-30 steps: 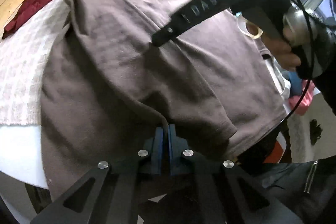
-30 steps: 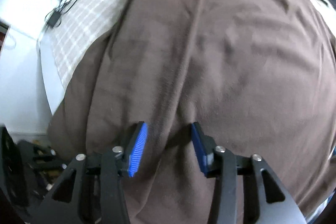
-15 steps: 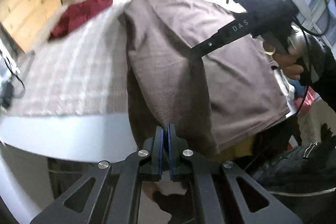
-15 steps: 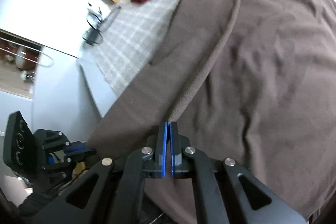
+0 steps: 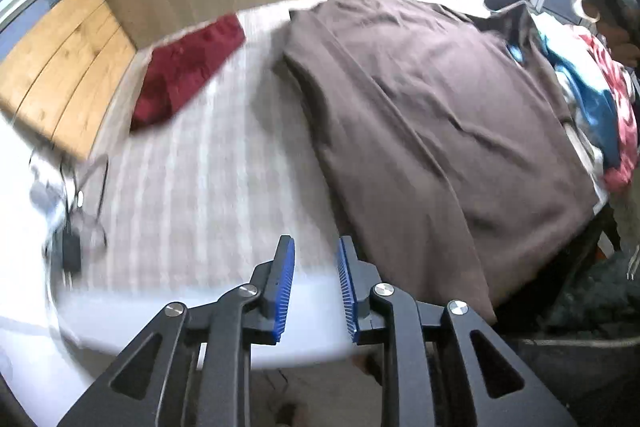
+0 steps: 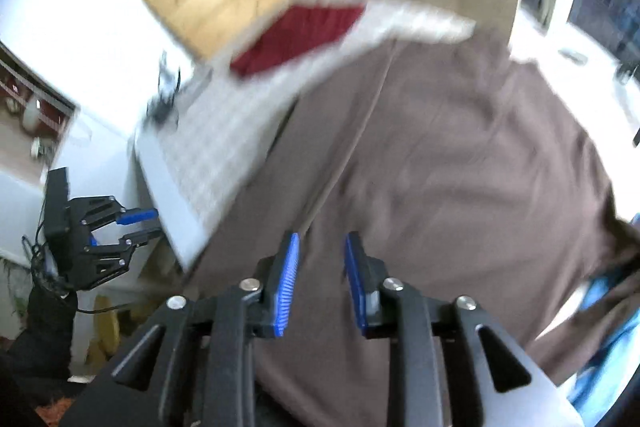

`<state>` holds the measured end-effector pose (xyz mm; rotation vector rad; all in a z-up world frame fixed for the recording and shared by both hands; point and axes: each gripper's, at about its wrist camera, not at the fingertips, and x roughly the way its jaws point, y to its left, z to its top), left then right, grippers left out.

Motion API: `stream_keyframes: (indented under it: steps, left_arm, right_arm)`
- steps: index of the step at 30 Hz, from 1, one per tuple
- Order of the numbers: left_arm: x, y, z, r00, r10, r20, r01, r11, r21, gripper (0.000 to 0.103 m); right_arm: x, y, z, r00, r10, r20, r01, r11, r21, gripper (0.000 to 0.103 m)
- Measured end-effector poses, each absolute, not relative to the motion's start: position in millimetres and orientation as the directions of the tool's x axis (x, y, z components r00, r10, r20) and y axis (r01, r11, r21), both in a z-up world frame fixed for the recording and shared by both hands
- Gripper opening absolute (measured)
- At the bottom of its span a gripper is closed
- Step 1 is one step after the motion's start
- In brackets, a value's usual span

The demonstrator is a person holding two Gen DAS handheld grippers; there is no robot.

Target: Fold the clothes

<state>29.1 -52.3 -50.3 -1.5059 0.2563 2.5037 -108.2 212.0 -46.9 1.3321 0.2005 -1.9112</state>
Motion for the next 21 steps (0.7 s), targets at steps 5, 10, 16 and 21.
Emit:
stream_keyframes:
  steps: [5,10,16,21]
  left_arm:
    - [-66,-72,-73,-0.519,0.152,-0.841,-0.336,-0.941,0.037,0.034]
    - [-141,-82,-120,-0.470,0.204,-0.859,-0.361,-0.932,-0.023,0.034]
    - [-172,-70,-135,-0.406,0.305,-0.861,-0.501,-0.863,-0.069,0.035]
    - [-180,-56,-138,-0.390,0.386,-0.836,-0.592,-0.801,-0.094,0.002]
  right_arm:
    - [-169,151,-58,-0.282,-0.484,-0.829,0.640,-0.738,0.213,0.052]
    - [-229,128,-98,-0.272,-0.445,-0.853,0.591,-0.777,0.217,0.029]
    - [-279,112,-146,-0.247,-0.404,-0.881,0.542,-0.811,0.220,0.029]
    - [-315,100,-166,-0.254,-0.414,-0.874,0.505,-0.827,0.245,0.030]
